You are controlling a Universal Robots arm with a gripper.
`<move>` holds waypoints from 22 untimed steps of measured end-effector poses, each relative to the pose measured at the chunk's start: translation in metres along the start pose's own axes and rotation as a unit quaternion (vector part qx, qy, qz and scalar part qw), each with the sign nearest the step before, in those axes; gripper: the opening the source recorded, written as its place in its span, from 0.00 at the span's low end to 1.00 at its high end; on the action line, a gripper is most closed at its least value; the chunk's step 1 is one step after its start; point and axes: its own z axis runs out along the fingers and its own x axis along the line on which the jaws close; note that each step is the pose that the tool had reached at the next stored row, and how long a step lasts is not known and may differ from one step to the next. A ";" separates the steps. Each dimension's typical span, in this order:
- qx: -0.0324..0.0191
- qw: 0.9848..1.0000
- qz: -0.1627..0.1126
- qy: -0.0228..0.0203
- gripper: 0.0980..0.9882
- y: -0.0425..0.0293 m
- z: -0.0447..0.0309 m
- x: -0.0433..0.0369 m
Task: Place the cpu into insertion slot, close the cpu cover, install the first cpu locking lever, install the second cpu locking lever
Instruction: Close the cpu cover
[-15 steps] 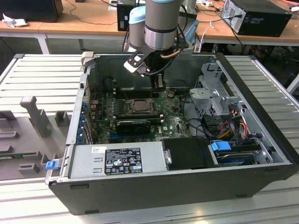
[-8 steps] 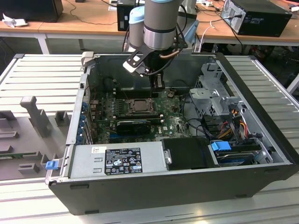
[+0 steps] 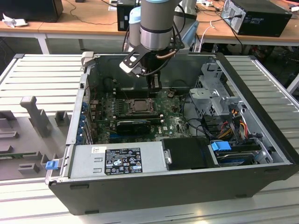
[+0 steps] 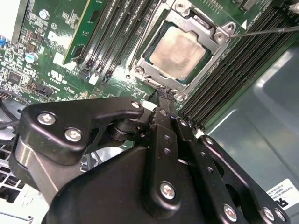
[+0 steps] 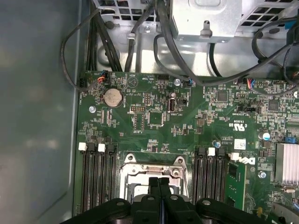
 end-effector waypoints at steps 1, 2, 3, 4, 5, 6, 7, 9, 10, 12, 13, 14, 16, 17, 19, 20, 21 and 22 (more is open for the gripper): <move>0.000 1.000 0.000 0.000 0.01 -0.0014 0.0003 0.0001; 0.000 1.000 0.000 0.000 0.01 -0.0038 0.0011 0.0002; 0.000 1.000 0.000 0.000 0.01 -0.0059 0.0018 0.0002; 0.000 1.000 0.000 0.000 0.01 -0.0096 0.0039 0.0004; 0.000 1.000 0.000 0.000 0.01 -0.0175 0.0081 0.0005; 0.000 1.000 0.000 0.000 0.01 -0.0227 0.0123 0.0007; 0.000 1.000 0.000 0.000 0.01 -0.0250 0.0150 0.0006; 0.000 1.000 0.000 0.000 0.01 -0.0277 0.0219 -0.0004; 0.000 1.000 0.000 0.000 0.01 -0.0285 0.0240 -0.0008; 0.000 1.000 0.000 0.000 0.01 -0.0307 0.0256 -0.0009; 0.000 1.000 0.000 0.000 0.01 -0.0321 0.0259 -0.0009; 0.000 1.000 -0.001 0.000 0.01 -0.0354 0.0264 -0.0007; 0.000 1.000 -0.002 0.000 0.01 -0.0450 0.0292 -0.0003; 0.000 1.000 -0.003 0.000 0.01 -0.0473 0.0314 -0.0003; 0.000 1.000 -0.004 0.000 0.01 -0.0488 0.0358 -0.0003; 0.000 1.000 -0.004 0.000 0.01 -0.0490 0.0373 -0.0004; 0.000 1.000 -0.005 0.000 0.01 -0.0492 0.0399 -0.0004; 0.000 1.000 -0.005 0.000 0.01 -0.0494 0.0406 -0.0006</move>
